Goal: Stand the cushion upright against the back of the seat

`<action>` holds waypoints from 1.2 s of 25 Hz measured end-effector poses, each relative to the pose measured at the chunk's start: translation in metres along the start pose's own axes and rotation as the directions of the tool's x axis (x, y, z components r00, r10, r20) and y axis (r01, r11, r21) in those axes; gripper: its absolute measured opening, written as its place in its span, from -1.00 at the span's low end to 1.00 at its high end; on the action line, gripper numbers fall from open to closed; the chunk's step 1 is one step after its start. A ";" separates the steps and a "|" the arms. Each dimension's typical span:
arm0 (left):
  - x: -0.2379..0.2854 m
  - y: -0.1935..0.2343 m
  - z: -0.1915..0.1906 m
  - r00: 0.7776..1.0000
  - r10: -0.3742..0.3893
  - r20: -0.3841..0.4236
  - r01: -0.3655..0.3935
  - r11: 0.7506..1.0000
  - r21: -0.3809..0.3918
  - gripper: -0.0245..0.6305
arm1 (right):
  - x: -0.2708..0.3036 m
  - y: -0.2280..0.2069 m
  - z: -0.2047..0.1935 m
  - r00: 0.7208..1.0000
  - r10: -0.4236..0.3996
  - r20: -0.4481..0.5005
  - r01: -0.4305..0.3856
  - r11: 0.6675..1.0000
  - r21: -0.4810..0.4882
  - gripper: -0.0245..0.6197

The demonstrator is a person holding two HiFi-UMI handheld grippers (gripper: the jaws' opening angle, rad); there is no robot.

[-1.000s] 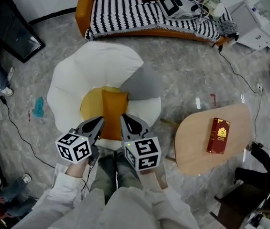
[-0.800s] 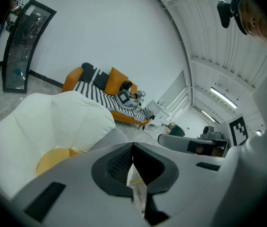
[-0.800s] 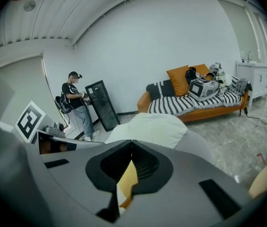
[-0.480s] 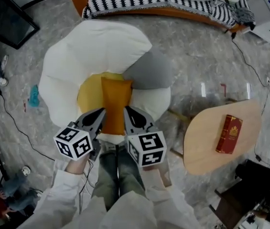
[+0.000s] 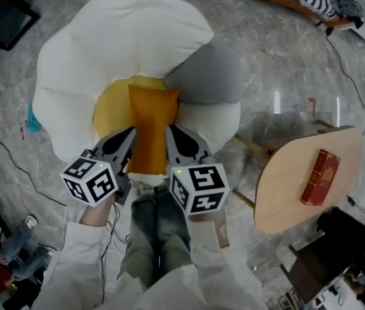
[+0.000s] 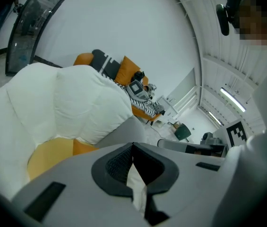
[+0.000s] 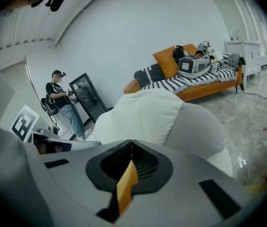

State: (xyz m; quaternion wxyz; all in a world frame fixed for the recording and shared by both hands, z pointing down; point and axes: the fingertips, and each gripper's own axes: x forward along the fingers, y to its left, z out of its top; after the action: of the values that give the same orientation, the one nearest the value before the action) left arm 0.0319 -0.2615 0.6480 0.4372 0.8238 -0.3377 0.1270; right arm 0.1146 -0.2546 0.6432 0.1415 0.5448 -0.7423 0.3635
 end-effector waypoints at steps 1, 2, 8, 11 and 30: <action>0.006 0.006 -0.001 1.000 0.000 0.001 0.000 1.000 -0.003 -0.91 | 0.007 -0.003 -0.004 1.000 0.001 -0.004 -0.001 1.000 0.001 -0.89; 0.011 0.012 -0.003 1.000 0.002 0.003 -0.001 1.000 -0.006 -0.91 | 0.013 -0.005 -0.008 1.000 0.002 -0.008 -0.002 1.000 0.000 -0.89; 0.041 0.045 -0.016 1.000 0.013 -0.015 -0.014 1.000 -0.018 -0.91 | 0.051 -0.022 -0.036 0.999 0.004 -0.044 -0.004 1.000 0.013 -0.89; 0.054 0.061 -0.023 1.000 0.019 -0.025 -0.020 0.999 -0.025 -0.91 | 0.069 -0.032 -0.048 0.998 0.012 -0.066 -0.011 1.000 0.015 -0.89; 0.118 0.145 -0.033 0.993 0.087 -0.075 -0.088 0.996 -0.010 -0.90 | 0.152 -0.083 -0.083 0.993 0.047 -0.109 -0.030 0.988 0.150 -0.88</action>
State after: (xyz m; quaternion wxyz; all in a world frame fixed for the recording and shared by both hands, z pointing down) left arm 0.0251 -0.3434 0.8187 0.4491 0.7999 -0.3577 0.1743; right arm 0.1192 -0.3157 0.8251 0.1350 0.5180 -0.7145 0.4504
